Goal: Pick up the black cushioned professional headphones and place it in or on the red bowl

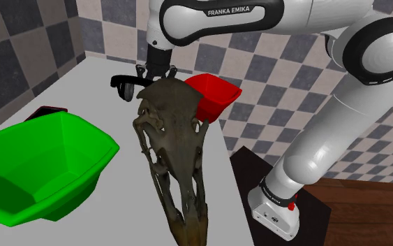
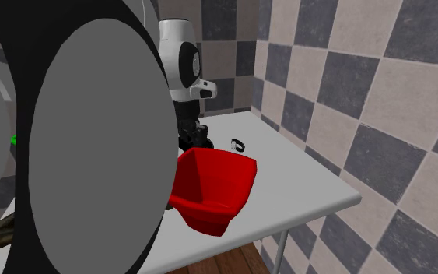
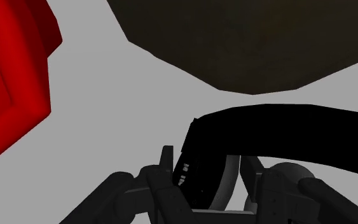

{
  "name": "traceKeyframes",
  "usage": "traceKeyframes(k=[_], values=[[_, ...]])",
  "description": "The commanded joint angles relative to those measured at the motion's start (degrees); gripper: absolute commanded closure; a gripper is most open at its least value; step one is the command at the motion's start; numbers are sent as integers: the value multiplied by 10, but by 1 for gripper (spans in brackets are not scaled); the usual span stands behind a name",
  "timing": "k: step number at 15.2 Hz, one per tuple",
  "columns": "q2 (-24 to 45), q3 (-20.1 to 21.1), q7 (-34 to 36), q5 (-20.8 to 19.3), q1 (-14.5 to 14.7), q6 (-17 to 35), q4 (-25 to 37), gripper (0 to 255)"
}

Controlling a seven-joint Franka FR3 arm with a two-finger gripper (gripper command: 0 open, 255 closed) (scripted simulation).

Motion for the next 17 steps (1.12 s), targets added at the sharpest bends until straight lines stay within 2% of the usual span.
traceKeyframes(k=[1, 17], values=[[-1, 0, -1, 1, 0, -7, 6, 255], [0, 0, -3, 1, 0, -131, 131, 255]])
